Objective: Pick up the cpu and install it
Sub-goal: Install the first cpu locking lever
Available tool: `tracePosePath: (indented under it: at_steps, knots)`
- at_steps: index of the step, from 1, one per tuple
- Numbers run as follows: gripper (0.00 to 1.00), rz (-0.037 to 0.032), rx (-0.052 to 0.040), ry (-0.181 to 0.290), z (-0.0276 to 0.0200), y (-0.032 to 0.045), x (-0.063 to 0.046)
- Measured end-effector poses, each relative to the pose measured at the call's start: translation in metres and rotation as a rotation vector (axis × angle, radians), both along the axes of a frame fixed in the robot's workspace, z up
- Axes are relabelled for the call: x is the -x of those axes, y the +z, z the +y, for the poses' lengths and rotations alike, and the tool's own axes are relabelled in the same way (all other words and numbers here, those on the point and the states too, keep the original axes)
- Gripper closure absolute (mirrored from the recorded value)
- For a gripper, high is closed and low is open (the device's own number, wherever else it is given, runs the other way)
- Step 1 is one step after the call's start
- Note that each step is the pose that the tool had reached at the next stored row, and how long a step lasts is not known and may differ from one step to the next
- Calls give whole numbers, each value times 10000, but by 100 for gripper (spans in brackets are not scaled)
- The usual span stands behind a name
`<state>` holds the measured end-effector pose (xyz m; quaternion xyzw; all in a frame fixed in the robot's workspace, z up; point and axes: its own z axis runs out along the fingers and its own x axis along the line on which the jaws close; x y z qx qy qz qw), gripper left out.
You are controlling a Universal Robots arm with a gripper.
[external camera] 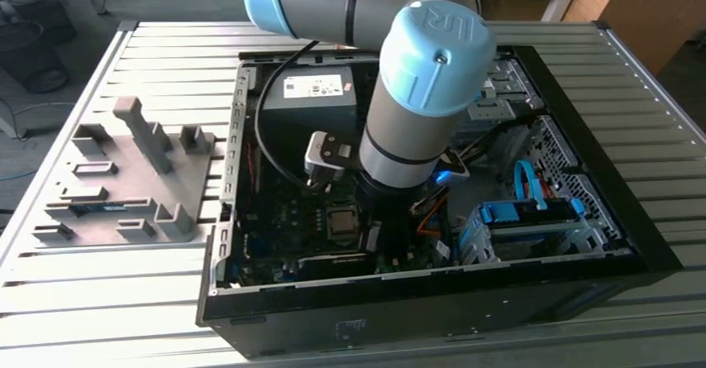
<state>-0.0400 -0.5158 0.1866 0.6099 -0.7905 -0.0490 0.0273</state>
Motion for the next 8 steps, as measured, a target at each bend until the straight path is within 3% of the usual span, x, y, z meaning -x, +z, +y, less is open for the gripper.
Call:
tracePosePath:
  at_steps: [8]
  knots:
    - [90, 10, -25, 4, -1, -3, 6]
